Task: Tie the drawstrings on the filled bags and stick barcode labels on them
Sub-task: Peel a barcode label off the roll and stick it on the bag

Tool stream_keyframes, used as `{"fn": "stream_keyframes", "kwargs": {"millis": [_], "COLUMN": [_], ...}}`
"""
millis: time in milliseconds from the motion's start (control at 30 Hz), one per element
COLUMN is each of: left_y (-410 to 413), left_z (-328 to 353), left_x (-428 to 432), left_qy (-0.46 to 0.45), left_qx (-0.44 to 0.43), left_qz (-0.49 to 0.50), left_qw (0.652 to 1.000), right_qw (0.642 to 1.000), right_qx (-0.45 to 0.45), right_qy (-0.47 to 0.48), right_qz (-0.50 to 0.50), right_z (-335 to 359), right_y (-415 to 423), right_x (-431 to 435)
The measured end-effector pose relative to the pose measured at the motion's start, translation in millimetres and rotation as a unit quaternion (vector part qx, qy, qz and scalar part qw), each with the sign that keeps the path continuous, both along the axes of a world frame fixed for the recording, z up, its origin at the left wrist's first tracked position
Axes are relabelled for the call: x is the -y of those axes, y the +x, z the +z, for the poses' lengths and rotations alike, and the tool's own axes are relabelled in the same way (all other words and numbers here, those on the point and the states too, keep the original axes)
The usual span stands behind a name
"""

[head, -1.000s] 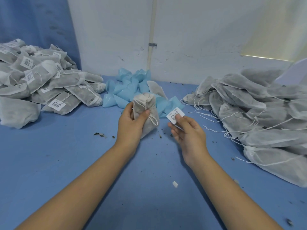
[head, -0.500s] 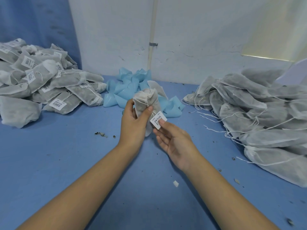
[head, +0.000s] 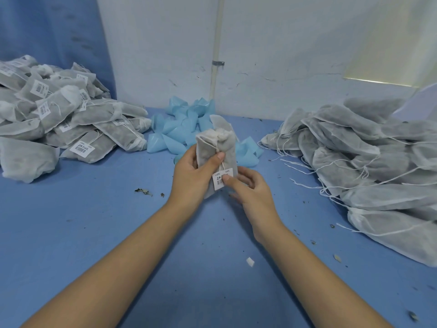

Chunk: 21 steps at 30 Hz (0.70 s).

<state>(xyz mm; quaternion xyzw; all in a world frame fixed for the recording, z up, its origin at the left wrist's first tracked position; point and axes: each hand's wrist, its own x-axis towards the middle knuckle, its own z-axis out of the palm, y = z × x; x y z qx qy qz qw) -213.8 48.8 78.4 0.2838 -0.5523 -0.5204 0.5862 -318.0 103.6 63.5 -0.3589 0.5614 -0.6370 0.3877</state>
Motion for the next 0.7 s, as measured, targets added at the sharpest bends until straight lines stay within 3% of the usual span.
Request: {"fn": "stream_keyframes", "kwargs": {"millis": [200,433,700], "left_y": [0.5,-1.6,3.0], "left_z": [-1.2,-6.8,-9.8], "left_x": [-0.8,-3.6,2.4], "left_qy": [0.051,0.098,0.175], "left_qx": [0.034,0.049,-0.012], "left_qz": [-0.063,-0.146,-0.198], "left_qw": [0.996,0.983,0.964], "right_qw": [0.996,0.983,0.972], "right_qx": [0.039,0.15,0.202], "right_qy": [-0.04,-0.095,-0.103], "right_qz": [0.066,0.043,0.057], "right_z": [2.0,2.6,3.4], "right_y": [-9.1,-13.8,-17.1], "right_x": [-1.5,0.0,1.0]}}
